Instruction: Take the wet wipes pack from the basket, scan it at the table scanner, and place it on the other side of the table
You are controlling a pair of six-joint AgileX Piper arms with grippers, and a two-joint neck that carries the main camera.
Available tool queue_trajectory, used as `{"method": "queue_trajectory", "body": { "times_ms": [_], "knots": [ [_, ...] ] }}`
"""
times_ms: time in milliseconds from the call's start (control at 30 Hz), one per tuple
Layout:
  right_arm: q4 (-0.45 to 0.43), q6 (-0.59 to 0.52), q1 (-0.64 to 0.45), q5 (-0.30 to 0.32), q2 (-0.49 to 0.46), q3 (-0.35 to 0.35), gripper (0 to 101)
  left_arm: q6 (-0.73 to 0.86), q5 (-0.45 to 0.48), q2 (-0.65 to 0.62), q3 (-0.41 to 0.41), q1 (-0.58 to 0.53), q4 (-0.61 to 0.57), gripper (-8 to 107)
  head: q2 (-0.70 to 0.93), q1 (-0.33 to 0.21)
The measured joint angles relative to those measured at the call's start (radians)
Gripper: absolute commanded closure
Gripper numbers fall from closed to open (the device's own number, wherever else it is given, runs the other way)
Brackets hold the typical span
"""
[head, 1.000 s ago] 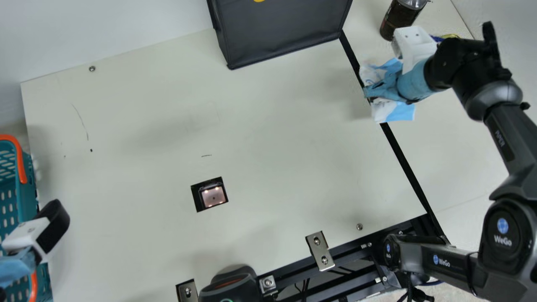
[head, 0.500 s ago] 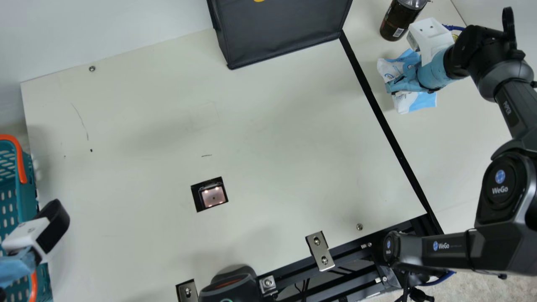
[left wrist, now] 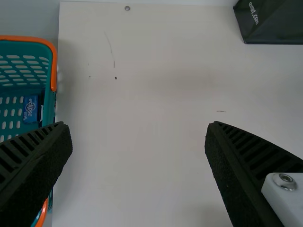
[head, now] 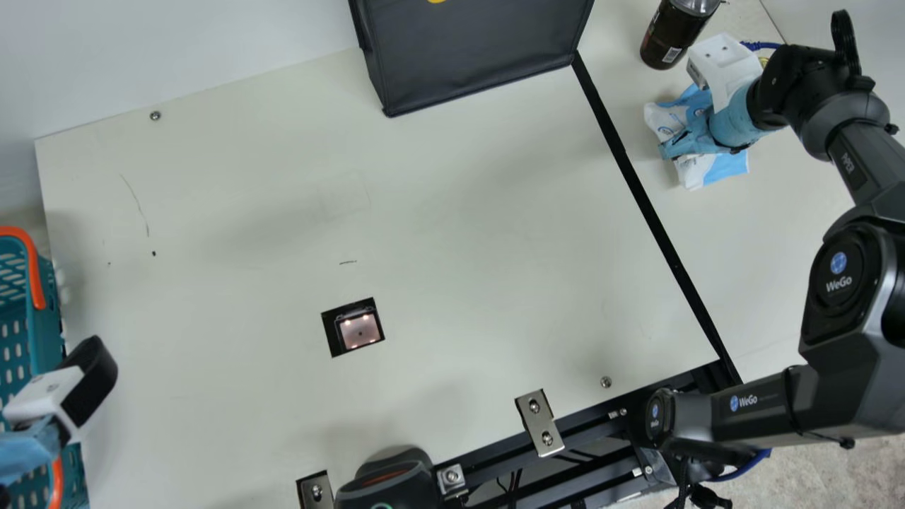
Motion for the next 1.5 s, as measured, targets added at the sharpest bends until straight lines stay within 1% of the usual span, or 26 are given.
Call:
{"method": "queue_trajectory", "body": {
  "times_ms": [467,667,700,833,1100,1267,1500],
  "knots": [
    [0.001,0.01,-0.005,0.009,0.014,-0.008,28,0.0,0.0,0.0,0.0,0.0,0.0,9,0.0,0.0],
    [0.0,0.027,0.002,0.018,-0.013,-0.008,8,0.0,0.0,0.0,0.0,0.0,0.0,9,0.0,0.0],
    [-0.002,0.031,0.007,0.019,-0.02,-0.008,6,0.0,0.0,0.0,0.0,0.0,0.0,9,0.0,0.0],
    [-0.016,0.053,0.024,0.03,-0.066,-0.008,6,0.0,0.0,0.0,0.0,0.0,0.0,9,0.0,0.0],
    [-0.037,0.132,0.083,0.087,-0.184,0.0,6,0.0,0.0,0.0,0.0,0.0,0.0,9,0.0,0.0],
    [-0.036,0.194,0.148,0.134,-0.275,0.012,6,0.0,0.0,0.0,0.0,0.0,0.0,9,0.0,0.0],
    [-0.037,0.312,0.258,0.191,-0.405,0.022,6,0.0,0.0,0.0,0.0,0.0,0.0,9,0.0,0.0]
  ]
}}
